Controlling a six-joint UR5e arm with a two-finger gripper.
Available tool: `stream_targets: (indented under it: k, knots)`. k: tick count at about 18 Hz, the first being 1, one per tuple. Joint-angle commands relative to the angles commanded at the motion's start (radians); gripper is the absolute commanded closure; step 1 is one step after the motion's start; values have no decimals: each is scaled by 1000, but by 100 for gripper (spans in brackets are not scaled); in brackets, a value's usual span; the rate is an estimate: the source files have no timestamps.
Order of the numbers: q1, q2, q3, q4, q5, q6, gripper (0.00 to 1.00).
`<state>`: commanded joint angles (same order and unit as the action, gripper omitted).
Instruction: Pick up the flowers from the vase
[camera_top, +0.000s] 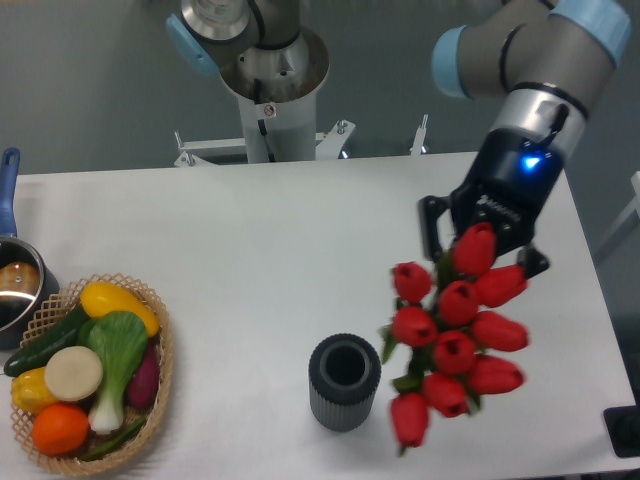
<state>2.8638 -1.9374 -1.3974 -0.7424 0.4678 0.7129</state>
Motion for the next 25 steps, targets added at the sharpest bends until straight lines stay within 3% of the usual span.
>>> stream_targets:
  k: [4,6,9,13,16,19,23,25]
  knots:
    - [45,6,-43,0,221,155,100]
    - [45,3,-58,-2,270,232,100]
    - [45,6,-100,-9,455,342,100]
    - [42,9,-141,-31,664,402,100]
    - [29,18,-143,-119,822,419,100]
    - [16,28,-141,-230,902,512,100]
    - [-1,34,-140,-325,1003,530,100]
    - [-7,32,-138,-342,1029,550,100]
